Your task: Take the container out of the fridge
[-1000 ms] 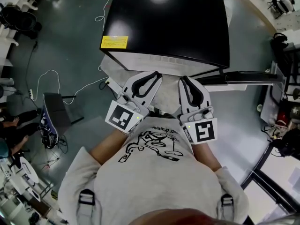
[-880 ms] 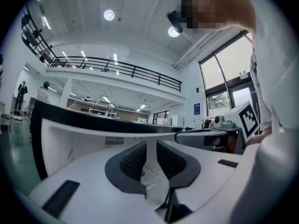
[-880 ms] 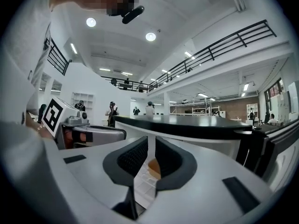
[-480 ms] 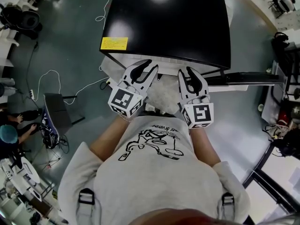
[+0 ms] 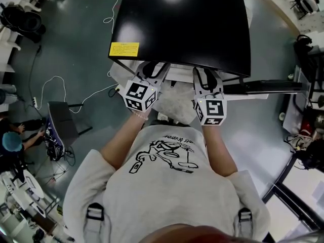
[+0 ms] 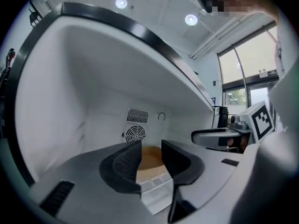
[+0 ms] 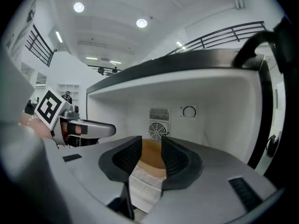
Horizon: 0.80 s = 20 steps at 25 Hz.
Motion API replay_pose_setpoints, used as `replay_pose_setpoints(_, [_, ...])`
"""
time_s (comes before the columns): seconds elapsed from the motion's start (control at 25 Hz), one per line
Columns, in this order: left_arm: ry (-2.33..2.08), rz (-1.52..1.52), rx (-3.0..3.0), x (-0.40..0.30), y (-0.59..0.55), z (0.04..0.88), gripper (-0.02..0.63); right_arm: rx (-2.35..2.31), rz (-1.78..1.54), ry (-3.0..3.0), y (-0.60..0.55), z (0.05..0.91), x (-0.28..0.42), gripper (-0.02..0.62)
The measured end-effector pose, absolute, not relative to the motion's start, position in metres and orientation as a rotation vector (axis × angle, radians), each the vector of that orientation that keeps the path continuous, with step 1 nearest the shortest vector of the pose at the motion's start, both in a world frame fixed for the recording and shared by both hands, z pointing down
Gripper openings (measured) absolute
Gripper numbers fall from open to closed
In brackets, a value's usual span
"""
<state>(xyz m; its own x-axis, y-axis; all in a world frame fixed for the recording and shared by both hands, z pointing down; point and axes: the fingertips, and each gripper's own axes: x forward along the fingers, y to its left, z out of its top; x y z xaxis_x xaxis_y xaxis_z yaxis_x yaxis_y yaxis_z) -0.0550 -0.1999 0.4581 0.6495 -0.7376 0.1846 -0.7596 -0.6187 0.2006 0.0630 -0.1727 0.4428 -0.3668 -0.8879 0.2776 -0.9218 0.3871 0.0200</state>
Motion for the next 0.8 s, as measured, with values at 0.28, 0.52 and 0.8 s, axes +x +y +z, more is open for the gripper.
replay_pose_setpoints(0.28, [-1.25,0.188,2.579,-0.057,-0.218,0.48,0.156,1.624,0.238,-2.354,-0.193,0.468,0.071,0.132])
replay_pose_setpoints(0.52, [-1.276,0.238,2.55,-0.055,-0.233,0.5,0.185,1.642,0.28,-2.314,-0.207,0.489,0.076,0.15])
replay_pose_setpoints(0.8, [-1.291,0.288,2.478,-0.055,-0.25,0.525,0.233,1.664,0.352,-2.275,-0.224,0.51,0.081,0.176])
